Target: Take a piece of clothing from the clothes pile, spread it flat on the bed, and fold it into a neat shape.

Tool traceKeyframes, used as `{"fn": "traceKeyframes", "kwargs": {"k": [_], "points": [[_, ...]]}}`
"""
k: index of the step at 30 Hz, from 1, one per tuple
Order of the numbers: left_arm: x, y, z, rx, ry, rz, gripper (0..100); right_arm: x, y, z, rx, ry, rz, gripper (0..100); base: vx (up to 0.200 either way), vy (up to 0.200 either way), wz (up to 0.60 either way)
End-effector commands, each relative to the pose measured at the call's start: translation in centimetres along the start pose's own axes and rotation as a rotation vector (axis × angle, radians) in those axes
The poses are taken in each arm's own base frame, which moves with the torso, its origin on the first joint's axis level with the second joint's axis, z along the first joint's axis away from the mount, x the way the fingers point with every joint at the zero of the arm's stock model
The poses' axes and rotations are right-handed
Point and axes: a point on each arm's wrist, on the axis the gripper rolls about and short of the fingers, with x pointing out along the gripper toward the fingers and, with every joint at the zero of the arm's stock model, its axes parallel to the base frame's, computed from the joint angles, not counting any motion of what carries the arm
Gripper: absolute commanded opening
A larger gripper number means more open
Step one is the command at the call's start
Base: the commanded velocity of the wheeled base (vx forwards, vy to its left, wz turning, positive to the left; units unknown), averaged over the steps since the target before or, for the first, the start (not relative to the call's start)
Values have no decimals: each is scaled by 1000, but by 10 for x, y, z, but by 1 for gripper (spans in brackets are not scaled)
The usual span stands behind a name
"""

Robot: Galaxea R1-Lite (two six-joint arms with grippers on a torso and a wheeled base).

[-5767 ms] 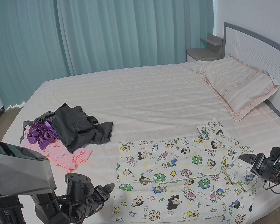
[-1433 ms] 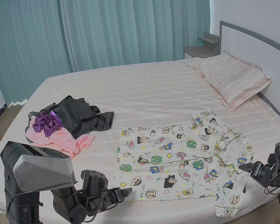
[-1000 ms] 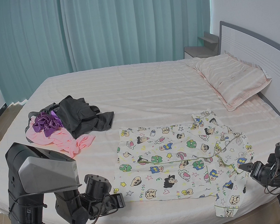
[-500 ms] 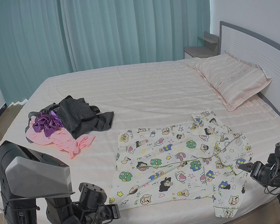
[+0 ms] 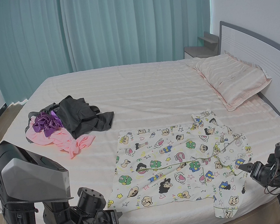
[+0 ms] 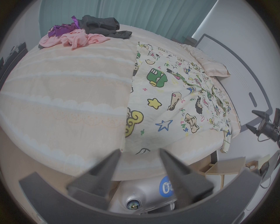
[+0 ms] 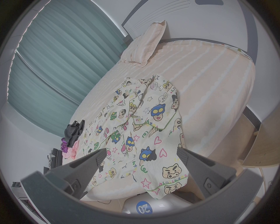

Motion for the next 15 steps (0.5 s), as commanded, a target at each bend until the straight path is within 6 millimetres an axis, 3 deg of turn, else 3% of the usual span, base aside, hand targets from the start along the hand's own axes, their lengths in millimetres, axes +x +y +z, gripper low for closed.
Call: {"fn": "traceKeyframes", "kwargs": {"k": [1,7,10,11,15], "points": [[-6,-1,6,-41,-32,-16,100,-2,-3,-3,3,7,-12,100,0,0,0],[-36,-7,26,-197,-146,-96,100,-7,3,8,13,-68,47,100,0,0,0],[-50,-8,31,-215,-178,-129,100,-6,9,14,-4,-102,65,100,0,0,0],[-61,-9,33,-247,-210,-151,100,-2,15,24,-24,-130,74,100,0,0,0],[-73,-14,42,-400,-257,-211,100,4,19,35,-46,-140,74,100,0,0,0]]}}
